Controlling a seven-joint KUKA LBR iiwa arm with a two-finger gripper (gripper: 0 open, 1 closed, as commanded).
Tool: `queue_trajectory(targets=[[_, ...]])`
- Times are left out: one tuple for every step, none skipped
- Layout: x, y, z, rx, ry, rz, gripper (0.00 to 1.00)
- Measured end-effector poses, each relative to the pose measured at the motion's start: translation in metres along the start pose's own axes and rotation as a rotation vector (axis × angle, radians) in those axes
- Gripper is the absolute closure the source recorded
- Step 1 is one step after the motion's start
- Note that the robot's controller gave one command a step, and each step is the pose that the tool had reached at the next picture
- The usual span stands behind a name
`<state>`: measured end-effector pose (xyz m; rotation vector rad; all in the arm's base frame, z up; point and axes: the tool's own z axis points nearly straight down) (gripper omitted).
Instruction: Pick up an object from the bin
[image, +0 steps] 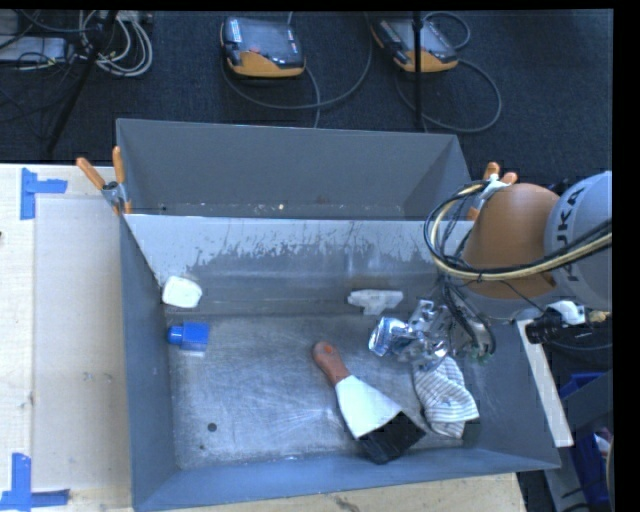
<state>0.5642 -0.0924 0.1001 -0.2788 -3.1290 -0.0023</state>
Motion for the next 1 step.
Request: queue_trajectory(targets=[[-0.0003, -0.0003, -0.0087, 0.0, -0.001, 0.0, 1.0]])
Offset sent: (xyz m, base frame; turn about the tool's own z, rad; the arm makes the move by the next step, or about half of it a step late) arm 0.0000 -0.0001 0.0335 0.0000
